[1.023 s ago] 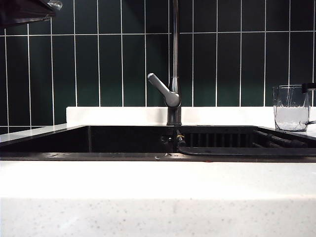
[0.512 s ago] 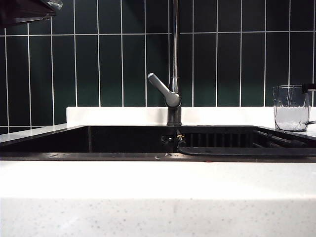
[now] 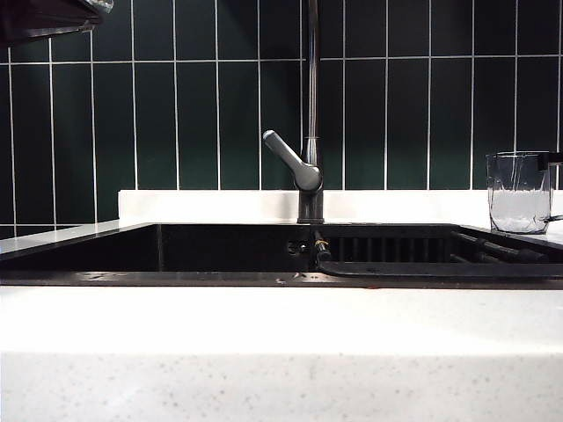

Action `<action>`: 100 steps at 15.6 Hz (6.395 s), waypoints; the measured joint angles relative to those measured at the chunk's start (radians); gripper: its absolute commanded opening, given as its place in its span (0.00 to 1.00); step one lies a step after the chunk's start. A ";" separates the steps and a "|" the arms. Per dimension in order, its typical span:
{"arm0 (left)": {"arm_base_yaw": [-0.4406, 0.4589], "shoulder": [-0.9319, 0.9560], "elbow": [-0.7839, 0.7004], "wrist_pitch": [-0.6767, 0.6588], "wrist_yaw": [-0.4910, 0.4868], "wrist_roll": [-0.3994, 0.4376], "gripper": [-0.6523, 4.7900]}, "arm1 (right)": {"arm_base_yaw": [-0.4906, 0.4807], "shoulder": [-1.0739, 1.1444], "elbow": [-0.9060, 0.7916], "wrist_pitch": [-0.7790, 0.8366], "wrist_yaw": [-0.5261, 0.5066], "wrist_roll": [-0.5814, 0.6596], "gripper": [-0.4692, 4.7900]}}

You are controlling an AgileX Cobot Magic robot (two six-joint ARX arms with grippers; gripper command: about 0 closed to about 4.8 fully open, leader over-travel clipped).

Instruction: Pick up the mug next to the sink, go to the faucet to get some water, pour the water into the sink, and finally put the mug back to its place.

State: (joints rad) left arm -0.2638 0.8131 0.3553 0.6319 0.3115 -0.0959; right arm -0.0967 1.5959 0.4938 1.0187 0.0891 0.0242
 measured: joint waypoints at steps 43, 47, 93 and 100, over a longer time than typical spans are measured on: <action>0.000 0.000 0.000 0.000 0.063 0.014 0.24 | -0.056 0.217 0.192 0.044 -0.026 -0.007 0.09; 0.000 0.000 0.000 0.000 0.063 0.014 0.24 | -0.056 0.216 0.196 0.061 -0.029 0.001 0.09; 0.001 0.270 0.117 -0.060 0.130 0.056 0.24 | 0.487 0.026 0.802 -0.872 -0.333 0.180 0.08; 0.001 0.317 0.125 -0.037 0.133 0.066 0.24 | 0.486 0.059 0.890 -0.930 -0.352 0.170 0.08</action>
State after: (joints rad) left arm -0.2630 1.1301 0.4805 0.5953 0.4442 -0.0296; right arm 0.3897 1.6550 1.3838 0.0891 -0.2626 0.1940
